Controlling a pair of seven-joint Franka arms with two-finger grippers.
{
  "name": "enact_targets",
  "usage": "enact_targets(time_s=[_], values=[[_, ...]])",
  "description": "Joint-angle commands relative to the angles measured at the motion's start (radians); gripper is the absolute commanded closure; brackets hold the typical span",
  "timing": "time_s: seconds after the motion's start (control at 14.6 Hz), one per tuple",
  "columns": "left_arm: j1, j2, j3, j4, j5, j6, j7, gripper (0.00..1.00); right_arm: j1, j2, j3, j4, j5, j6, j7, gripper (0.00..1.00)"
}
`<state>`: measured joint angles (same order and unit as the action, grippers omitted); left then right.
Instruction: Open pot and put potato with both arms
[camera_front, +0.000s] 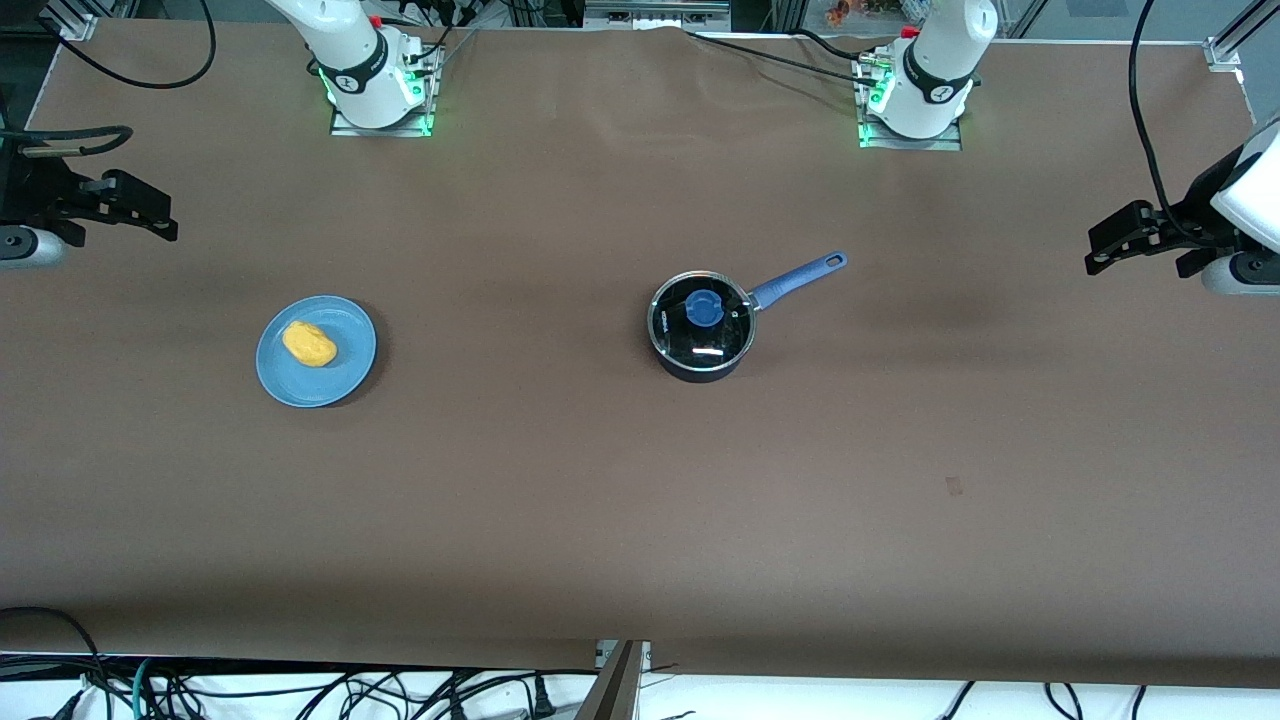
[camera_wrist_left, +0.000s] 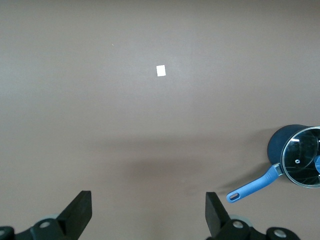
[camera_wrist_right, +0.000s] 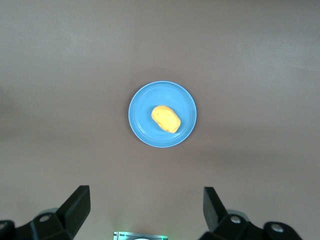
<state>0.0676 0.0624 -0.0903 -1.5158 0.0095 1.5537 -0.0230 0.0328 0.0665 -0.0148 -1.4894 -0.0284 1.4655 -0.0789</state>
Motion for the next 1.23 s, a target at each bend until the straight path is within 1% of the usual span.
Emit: enact_targets(time_s=[0.0, 0.41, 0.62, 0.82, 0.89, 1.03, 1.17], values=[[-0.005, -0.004, 0.004, -0.007, -0.017, -0.003, 0.009, 0.0, -0.001, -0.002, 0.001, 0.001, 0.018, 0.004, 0.004, 0.0], [-0.005, -0.003, 0.004, -0.007, -0.019, -0.003, 0.009, 0.0, -0.002, -0.002, -0.001, 0.001, 0.016, 0.004, 0.004, 0.0], [-0.003, -0.003, 0.006, -0.007, -0.068, -0.004, 0.008, 0.0, -0.002, -0.002, 0.001, 0.001, 0.016, 0.004, 0.002, 0.0], [-0.005, -0.004, 0.0, -0.006, -0.069, -0.006, 0.014, 0.0, 0.001, 0.012, 0.003, 0.001, 0.016, 0.016, 0.001, 0.0], [-0.005, -0.004, -0.014, -0.004, -0.069, -0.006, 0.017, 0.0, 0.001, 0.016, 0.003, 0.001, 0.016, 0.022, 0.001, 0.0], [-0.003, -0.006, -0.052, 0.032, -0.06, -0.011, 0.011, 0.0, 0.001, 0.053, 0.003, 0.0, 0.019, 0.048, 0.002, 0.0], [-0.002, -0.009, -0.057, 0.057, -0.069, -0.015, 0.018, 0.0, -0.001, 0.065, 0.001, 0.0, 0.025, 0.07, 0.001, 0.0]])
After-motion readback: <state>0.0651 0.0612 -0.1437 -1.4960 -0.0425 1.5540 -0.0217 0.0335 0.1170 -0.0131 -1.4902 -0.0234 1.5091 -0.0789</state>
